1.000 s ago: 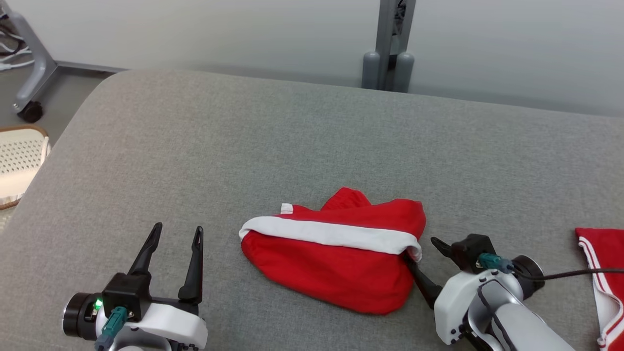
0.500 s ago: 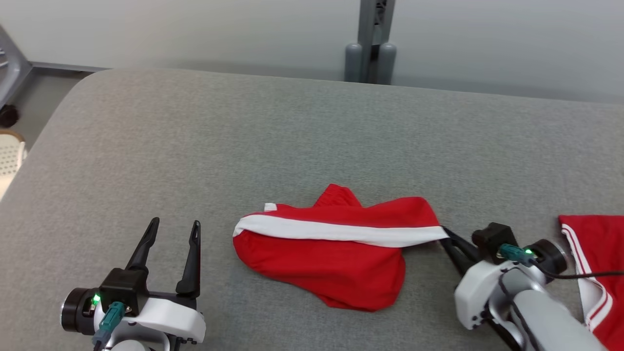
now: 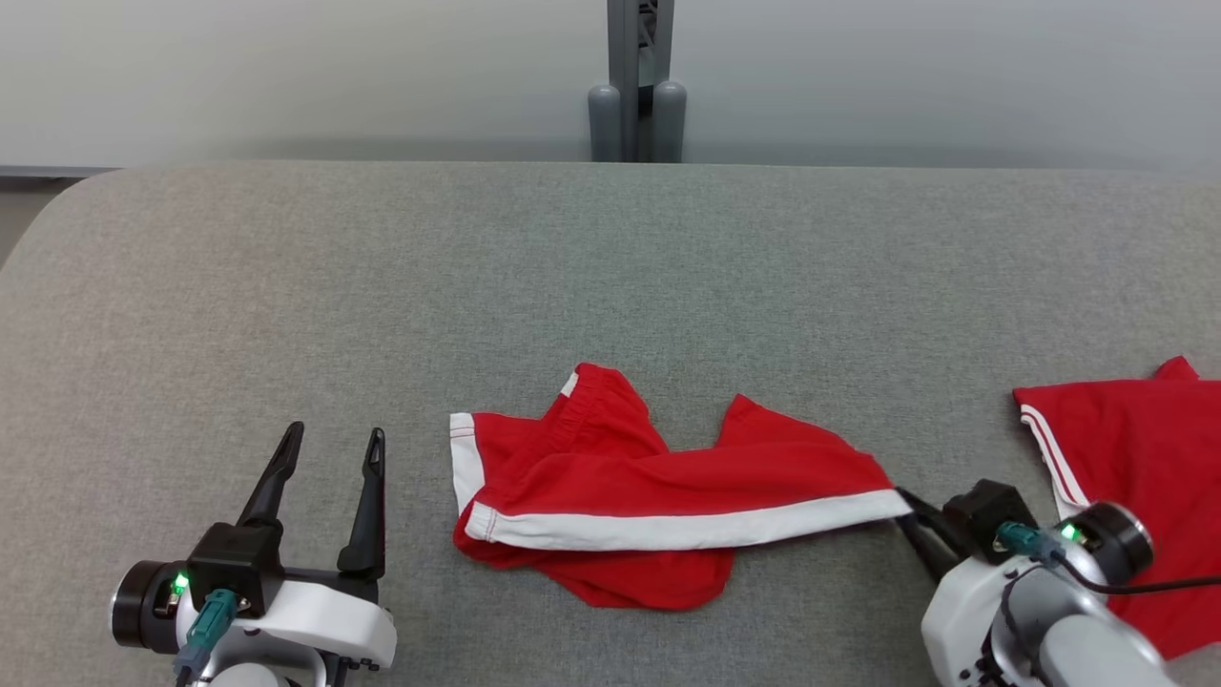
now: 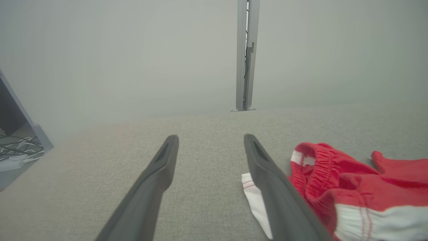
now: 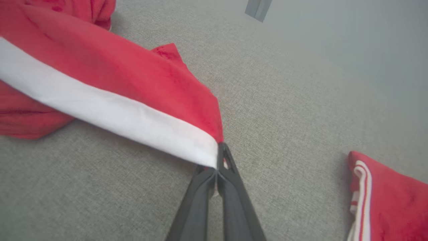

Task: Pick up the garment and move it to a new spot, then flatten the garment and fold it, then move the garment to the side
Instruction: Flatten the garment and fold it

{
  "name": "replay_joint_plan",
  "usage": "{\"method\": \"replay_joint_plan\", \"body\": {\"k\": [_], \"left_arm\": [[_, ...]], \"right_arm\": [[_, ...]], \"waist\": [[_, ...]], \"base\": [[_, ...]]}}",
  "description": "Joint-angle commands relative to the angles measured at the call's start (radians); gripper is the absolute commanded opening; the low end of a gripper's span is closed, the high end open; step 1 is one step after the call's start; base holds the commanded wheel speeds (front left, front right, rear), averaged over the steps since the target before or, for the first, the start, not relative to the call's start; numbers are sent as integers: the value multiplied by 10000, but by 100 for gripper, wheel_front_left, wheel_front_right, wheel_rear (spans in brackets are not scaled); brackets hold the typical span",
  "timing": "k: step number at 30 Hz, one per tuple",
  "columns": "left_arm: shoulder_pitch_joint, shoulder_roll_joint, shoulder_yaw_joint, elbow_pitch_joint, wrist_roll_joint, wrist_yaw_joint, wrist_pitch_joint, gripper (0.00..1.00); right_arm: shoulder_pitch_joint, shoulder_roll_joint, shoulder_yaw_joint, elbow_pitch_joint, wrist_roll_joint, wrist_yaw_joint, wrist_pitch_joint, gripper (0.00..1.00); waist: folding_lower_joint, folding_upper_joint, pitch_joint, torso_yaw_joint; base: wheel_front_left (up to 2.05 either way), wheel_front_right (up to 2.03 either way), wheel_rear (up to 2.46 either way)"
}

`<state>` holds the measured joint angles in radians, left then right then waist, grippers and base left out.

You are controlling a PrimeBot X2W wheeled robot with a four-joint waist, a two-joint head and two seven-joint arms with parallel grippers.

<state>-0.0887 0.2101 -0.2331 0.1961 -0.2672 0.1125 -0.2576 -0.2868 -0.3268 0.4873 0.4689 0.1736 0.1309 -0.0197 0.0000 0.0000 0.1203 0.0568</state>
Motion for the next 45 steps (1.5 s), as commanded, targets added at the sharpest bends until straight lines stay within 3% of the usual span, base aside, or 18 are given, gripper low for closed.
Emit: {"method": "replay_joint_plan", "body": {"k": [1, 2, 11, 18, 24, 32, 45], "left_arm": [[-106, 58, 32, -17, 36, -14, -59, 100], [-72, 71, 24, -13, 32, -23, -53, 100], [243, 213, 100, -88, 7, 110, -59, 100], [519, 394, 239, -278, 33, 354, 1, 100], [604, 485, 337, -564, 91, 649, 151, 100], [1049, 562, 329, -1084, 180, 976, 436, 100], [1857, 696, 265, -1573, 4, 1183, 876, 100]], "right_arm": [[170, 53, -81, 88, 108, -2, -12, 45], [309, 130, -190, 210, 225, -2, 7, 100], [1719, 633, -1509, -79, 877, -2, -468, 100], [2645, 1148, -3588, -2190, 479, -2, -788, 100], [2493, 1695, -4826, -4030, 133, 0, -888, 100], [2463, 2077, -4684, -5066, 231, 0, -501, 100], [3553, 2454, -4837, -5163, 429, 0, -93, 100]], "waist": [[0, 0, -29, -50], [0, 0, -52, -80], [0, 0, -404, -416], [0, 0, -716, -767], [0, 0, -915, -864], [0, 0, -1212, -843], [0, 0, -1542, -739]], "base": [[0, 0, 0], [0, 0, 0], [0, 0, 0], [0, 0, 0], [0, 0, 0], [0, 0, 0], [0, 0, 0]]}}
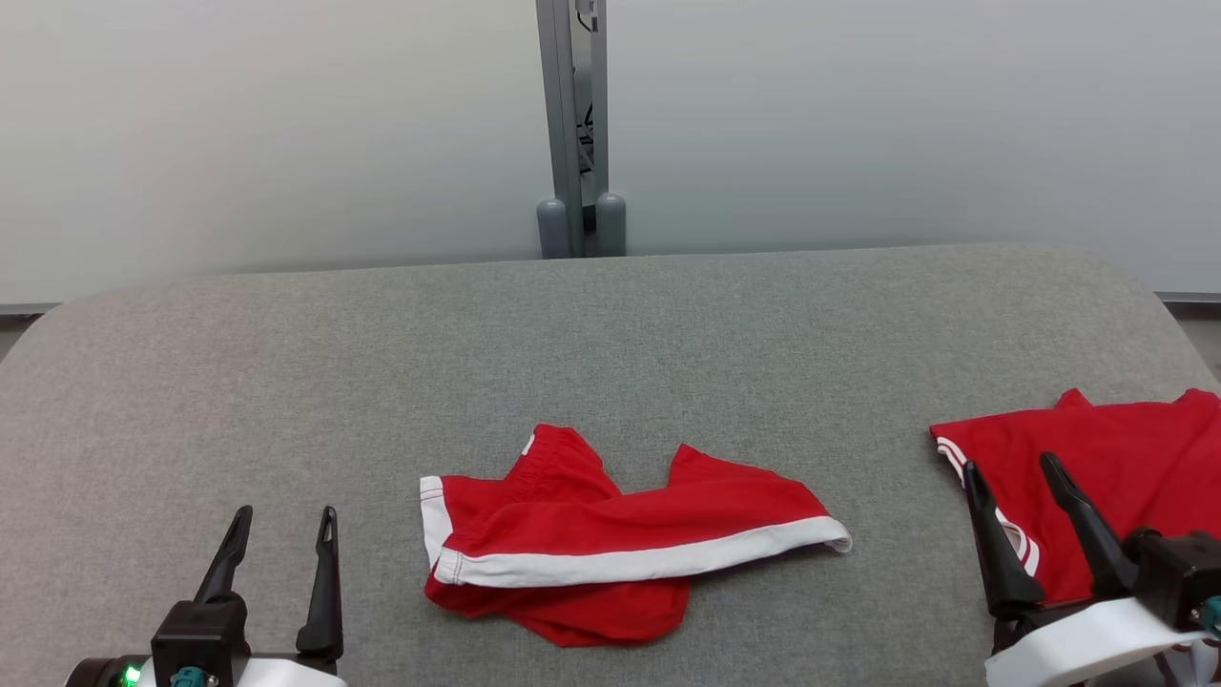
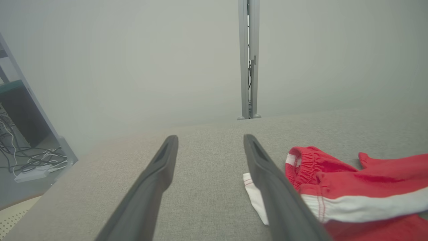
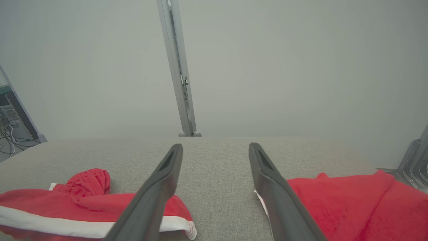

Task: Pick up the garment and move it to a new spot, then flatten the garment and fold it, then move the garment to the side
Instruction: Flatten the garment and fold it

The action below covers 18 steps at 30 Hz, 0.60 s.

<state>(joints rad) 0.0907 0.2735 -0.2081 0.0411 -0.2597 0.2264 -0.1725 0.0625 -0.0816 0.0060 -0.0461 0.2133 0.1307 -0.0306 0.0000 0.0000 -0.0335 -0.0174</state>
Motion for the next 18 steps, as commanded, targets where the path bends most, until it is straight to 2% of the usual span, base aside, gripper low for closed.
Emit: {"method": "replay_joint_plan", "body": {"k": [1, 13, 15, 18], "left_arm": [[80, 82, 15, -64, -68, 53, 37, 100], [72, 240, -115, -286, -87, 33, 322, 100], [11, 237, -224, -296, -177, -122, 493, 100], [-215, 236, -541, -342, -536, -675, 1044, 100]], "right_arm": [[101, 14, -70, -22, 29, 2, 58, 100], [158, 130, -115, -197, -159, 2, 207, 100], [179, 144, -117, -194, -173, 2, 206, 100], [198, 167, -134, -179, -159, 2, 235, 100]], "waist": [[0, 0, -15, 4], [0, 0, 2, 46], [0, 0, 10, 72], [0, 0, 45, 125]], "base": [[0, 0, 0], [0, 0, 0], [0, 0, 0], [0, 0, 0]]}}
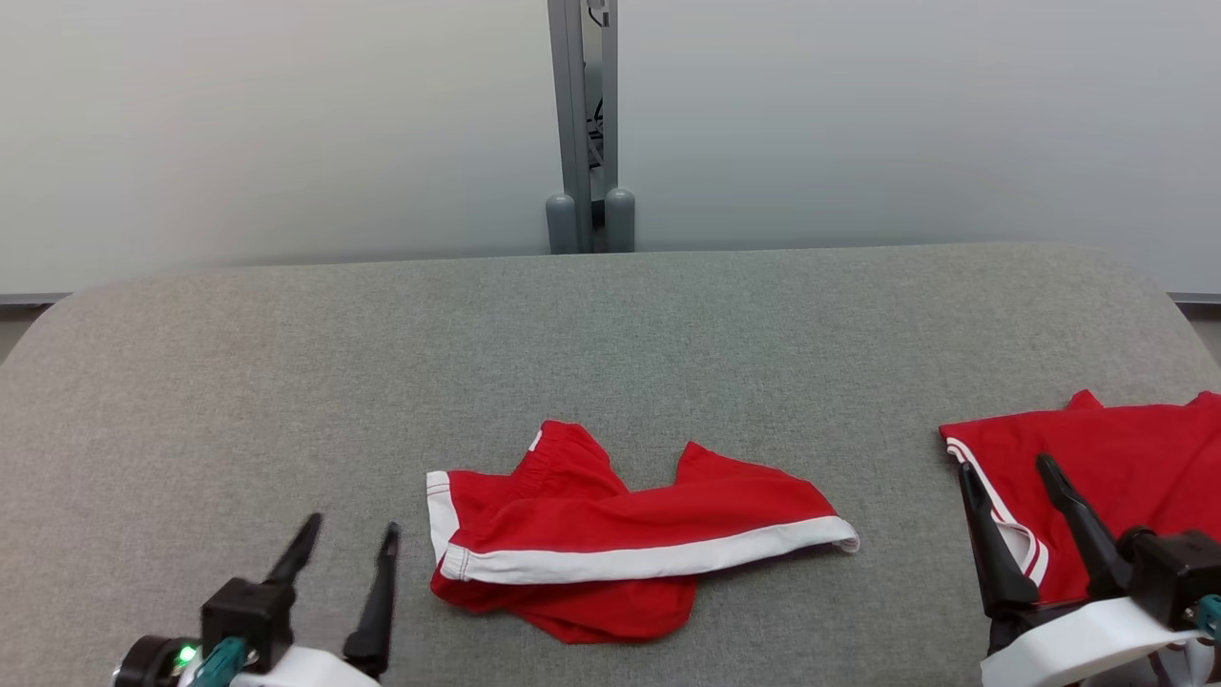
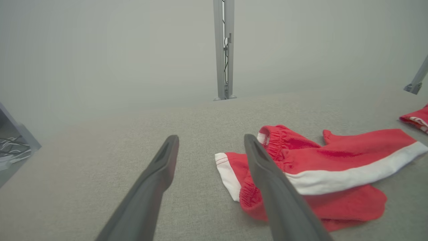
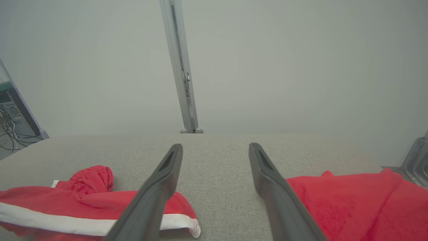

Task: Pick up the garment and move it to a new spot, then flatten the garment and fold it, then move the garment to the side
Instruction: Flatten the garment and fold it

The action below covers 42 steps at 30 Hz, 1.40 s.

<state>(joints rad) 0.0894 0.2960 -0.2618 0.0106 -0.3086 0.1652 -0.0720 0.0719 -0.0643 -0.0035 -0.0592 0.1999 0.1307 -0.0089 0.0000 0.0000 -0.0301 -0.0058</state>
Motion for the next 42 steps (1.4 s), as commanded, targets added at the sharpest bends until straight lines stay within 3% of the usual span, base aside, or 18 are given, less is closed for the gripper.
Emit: {"method": "replay_joint_plan", "body": {"k": [1, 9, 20, 21, 22, 23, 24, 25, 32, 42], "left_arm": [[-261, 56, -135, -43, -177, -283, 314, 100], [-423, -7, -627, 137, -1997, -1973, 1833, 100], [-1036, 223, -767, 1267, -2933, -2686, 2143, 99], [-1076, 246, -798, 1307, -2982, -2708, 2150, 81], [-1076, 246, -798, 1307, -2982, -2708, 2150, 81], [-1109, 256, -830, 1348, -3017, -2749, 2130, 49], [-1141, 267, -865, 1380, -3057, -2780, 2103, 35], [-1174, 285, -887, 1402, -3084, -2786, 2077, 0], [-1330, 357, -1013, 1397, -3126, -2840, 2006, 0], [-1736, 478, -1267, 1387, -3109, -2890, 1977, 0]], "right_arm": [[90, 1, 0, -42, -26, 2, 39, 100], [-108, 6, 232, 27, 5, 2, 93, 100], [-233, 26, 258, 161, 87, 2, 48, 100], [-238, 28, 237, 187, 67, 2, 43, 100], [-238, 28, 237, 187, 67, 2, 43, 100], [-249, 29, 216, 223, 62, 2, 51, 100], [-269, 32, 208, 242, 67, 2, 40, 100], [-284, 34, 187, 270, 67, 2, 50, 100], [-596, -181, 320, 1155, 280, 2, 389, 100], [-2435, -349, 1636, 4436, 1013, 2, -95, 100]], "waist": [[0, 0, 29, 8], [0, 0, 238, -271], [0, 0, 695, -717], [0, 0, 724, -740], [0, 0, 724, -740], [0, 0, 745, -752], [0, 0, 766, -758], [0, 0, 784, -762], [0, 0, 925, -703], [0, 0, 1517, -340]], "base": [[0, 0, 0], [0, 0, 0], [0, 0, 0], [0, 0, 0], [0, 0, 0], [0, 0, 0], [0, 0, 0], [0, 0, 0], [0, 0, 0], [0, 0, 0]]}}
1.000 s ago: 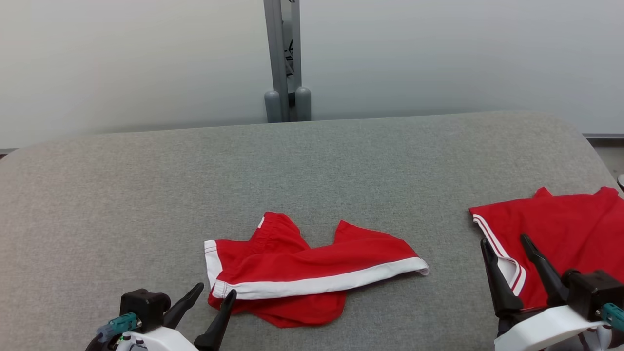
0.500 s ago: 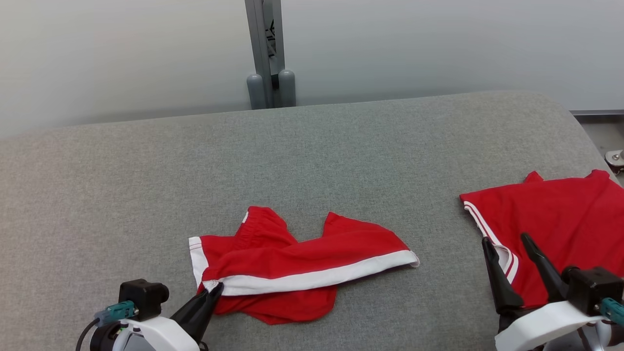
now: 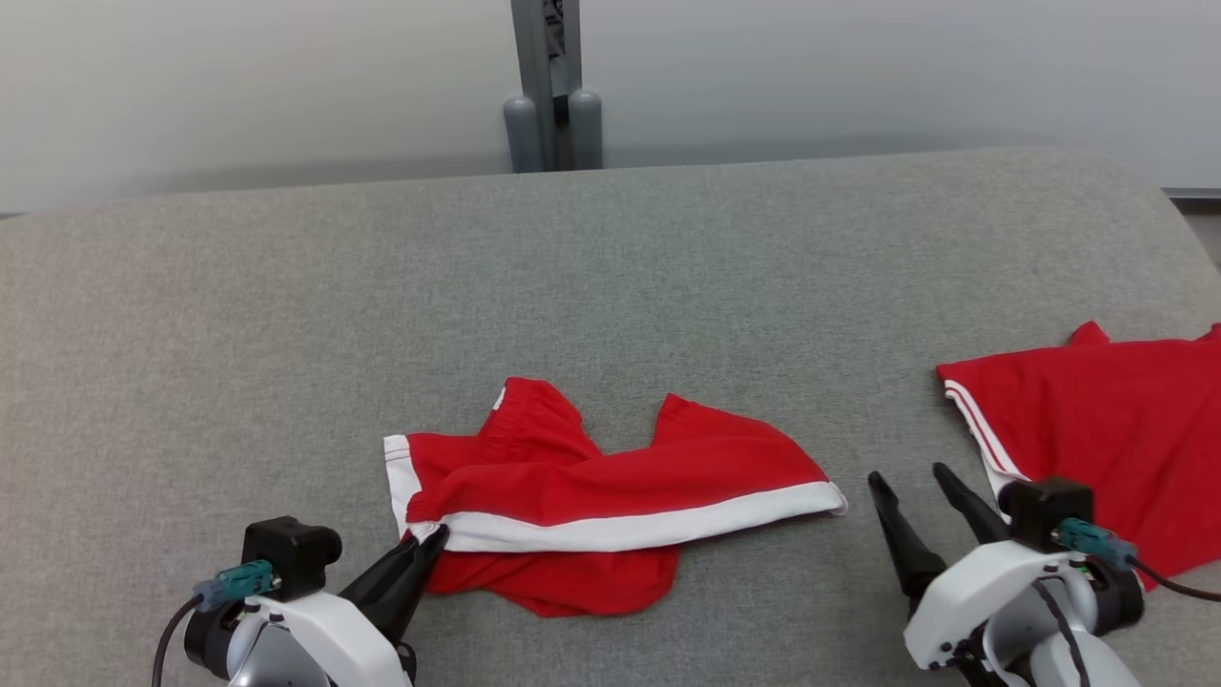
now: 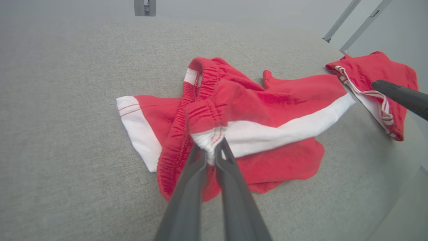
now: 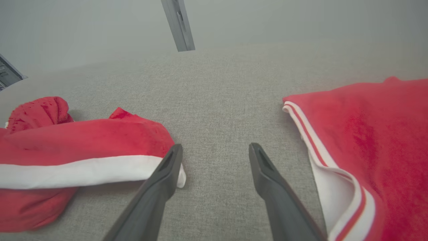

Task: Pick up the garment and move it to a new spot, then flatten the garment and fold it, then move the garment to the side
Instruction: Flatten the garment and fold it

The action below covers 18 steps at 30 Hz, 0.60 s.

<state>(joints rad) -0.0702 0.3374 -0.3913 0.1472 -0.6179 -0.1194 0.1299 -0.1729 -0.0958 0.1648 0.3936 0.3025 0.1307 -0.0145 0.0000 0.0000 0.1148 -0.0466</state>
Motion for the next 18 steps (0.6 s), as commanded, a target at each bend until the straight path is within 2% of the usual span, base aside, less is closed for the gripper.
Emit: {"method": "replay_joint_plan", "body": {"k": [1, 13, 14, 15, 16, 18], "left_arm": [[-182, 66, -11, 41, -22, -53, -49, 0], [-502, 136, -322, 258, -201, -96, -239, 0], [-525, 143, -336, 280, -215, -99, -251, 0], [-550, 146, -337, 292, -213, -101, -279, 0], [-575, 144, -334, 313, -223, -103, -312, 0], [-613, 134, -337, 353, -247, -103, -379, 0]], "right_arm": [[-182, -15, 97, 232, 68, 2, -150, 100], [-1313, 22, 2164, 2815, 762, 2, -1018, 98], [-1356, 21, 2328, 2998, 734, 2, -1077, 48], [-1377, 2, 2463, 3164, 693, 2, -1104, 36], [-1392, 13, 2554, 3337, 770, 2, -1166, 0], [-1458, 9, 2645, 3579, 870, -1, -1316, 0]], "waist": [[0, 0, 128, 111], [0, 0, 480, 412], [0, 0, 477, 417], [0, 0, 469, 422], [0, 0, 460, 426], [0, 0, 435, 433]], "base": [[0, 0, 0], [0, 0, 0], [0, 0, 0], [0, 0, 0], [0, 0, 0], [0, 0, 0]]}}
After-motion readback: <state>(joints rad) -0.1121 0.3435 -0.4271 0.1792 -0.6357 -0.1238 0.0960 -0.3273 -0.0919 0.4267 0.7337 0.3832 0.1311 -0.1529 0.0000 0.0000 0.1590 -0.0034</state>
